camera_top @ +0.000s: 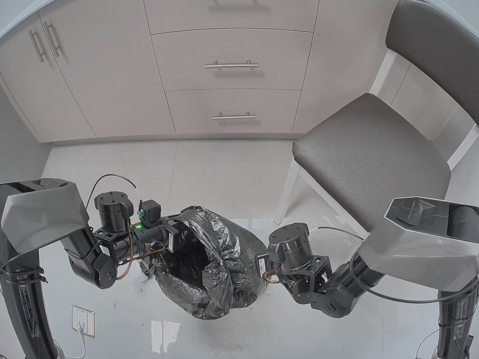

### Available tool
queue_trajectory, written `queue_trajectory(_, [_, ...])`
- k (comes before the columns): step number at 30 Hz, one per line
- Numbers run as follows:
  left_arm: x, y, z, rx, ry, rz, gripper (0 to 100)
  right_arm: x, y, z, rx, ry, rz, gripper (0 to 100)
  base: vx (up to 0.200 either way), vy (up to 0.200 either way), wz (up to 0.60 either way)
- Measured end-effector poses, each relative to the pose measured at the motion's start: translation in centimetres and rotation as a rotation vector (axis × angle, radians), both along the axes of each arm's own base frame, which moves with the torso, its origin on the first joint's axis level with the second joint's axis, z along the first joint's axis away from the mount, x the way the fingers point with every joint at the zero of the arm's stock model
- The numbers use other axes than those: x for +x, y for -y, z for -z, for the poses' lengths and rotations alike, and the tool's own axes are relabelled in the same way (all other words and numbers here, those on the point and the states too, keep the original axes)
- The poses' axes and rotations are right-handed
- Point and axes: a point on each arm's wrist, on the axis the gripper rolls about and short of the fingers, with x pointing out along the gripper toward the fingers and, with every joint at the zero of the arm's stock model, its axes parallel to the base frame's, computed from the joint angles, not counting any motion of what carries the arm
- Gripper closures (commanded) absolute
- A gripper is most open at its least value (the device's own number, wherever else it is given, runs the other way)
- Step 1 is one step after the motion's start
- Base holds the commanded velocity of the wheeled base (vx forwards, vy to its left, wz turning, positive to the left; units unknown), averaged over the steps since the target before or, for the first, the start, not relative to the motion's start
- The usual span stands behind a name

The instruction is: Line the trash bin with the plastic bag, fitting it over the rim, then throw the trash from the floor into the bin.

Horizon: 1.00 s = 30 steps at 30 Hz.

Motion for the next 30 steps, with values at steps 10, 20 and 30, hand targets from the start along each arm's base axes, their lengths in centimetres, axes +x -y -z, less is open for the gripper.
queue_trajectory(10, [0.0, 0.0, 0.0, 0.0, 0.001, 0.0, 100, -3.4, -0.9, 0.7, -0.018, -0.054, -0.092, 0, 0.0, 0.0, 0.0])
queue_trajectory(20, [0.1, 0.0, 0.1, 0.0, 0.0, 0.001, 100, -4.5, -1.9, 1.7, -0.038, -0.071, -0.132, 0, 0.0, 0.0, 0.0])
queue_trajectory(30, [0.1, 0.1, 0.3, 0.001, -0.004, 0.001, 100, -4.0, -2.9, 2.3, -0.049, -0.061, -0.153, 0, 0.0, 0.0, 0.0])
